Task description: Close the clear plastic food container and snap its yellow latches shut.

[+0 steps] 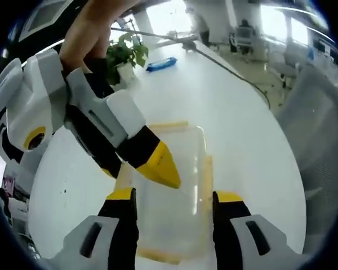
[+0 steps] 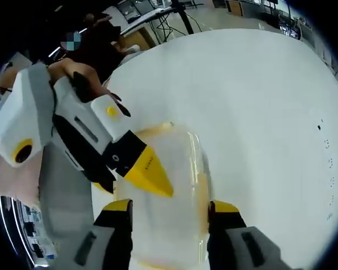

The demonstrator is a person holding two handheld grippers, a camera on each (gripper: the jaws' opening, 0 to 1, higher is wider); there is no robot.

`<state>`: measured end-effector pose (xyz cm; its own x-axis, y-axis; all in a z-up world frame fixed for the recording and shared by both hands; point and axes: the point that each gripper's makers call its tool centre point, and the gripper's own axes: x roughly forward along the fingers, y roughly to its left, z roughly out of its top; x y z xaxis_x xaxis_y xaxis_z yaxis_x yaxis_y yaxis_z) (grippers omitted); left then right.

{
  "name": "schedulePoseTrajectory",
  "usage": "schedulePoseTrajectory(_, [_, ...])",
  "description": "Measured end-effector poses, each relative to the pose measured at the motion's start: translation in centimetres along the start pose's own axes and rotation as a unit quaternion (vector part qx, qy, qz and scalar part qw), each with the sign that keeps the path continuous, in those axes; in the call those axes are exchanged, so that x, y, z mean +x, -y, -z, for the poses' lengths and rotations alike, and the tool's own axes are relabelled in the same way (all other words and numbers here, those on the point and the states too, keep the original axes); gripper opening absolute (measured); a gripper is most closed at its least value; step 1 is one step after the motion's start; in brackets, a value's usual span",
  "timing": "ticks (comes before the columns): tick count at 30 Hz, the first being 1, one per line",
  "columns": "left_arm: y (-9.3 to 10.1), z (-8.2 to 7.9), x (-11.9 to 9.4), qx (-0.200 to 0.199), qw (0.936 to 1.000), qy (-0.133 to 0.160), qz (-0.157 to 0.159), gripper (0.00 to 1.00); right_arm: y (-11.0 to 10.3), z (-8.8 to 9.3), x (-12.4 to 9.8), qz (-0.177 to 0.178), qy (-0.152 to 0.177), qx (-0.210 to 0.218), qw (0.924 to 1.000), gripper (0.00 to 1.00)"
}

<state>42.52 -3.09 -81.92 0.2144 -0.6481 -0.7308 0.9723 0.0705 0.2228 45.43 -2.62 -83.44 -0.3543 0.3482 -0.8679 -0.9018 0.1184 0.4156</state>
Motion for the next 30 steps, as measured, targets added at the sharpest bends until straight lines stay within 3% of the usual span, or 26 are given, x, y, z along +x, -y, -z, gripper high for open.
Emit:
schedulePoseTrajectory(7, [0.0,0.0,0.2,-0.006,0.9999,0.004,-0.011,0.49,-0.1,-0.1,0.0,-0.002,0.009,-0.005,0.9999,0.52])
schedulePoseTrajectory(13, [-0.1,0.1,0.9,-0.007,0.9974,0.004,-0.071,0.48,-0.1,-0.1,0.0,0.004,0.02,0.001,0.9998,0.53])
schedulePoseTrajectory(30, [-0.2,-0.3,0.9,-0.015,0.9976,0.005,-0.068,0.49,0.0,-0.6,0.0,0.023,0.042,0.006,0.9989,0.55])
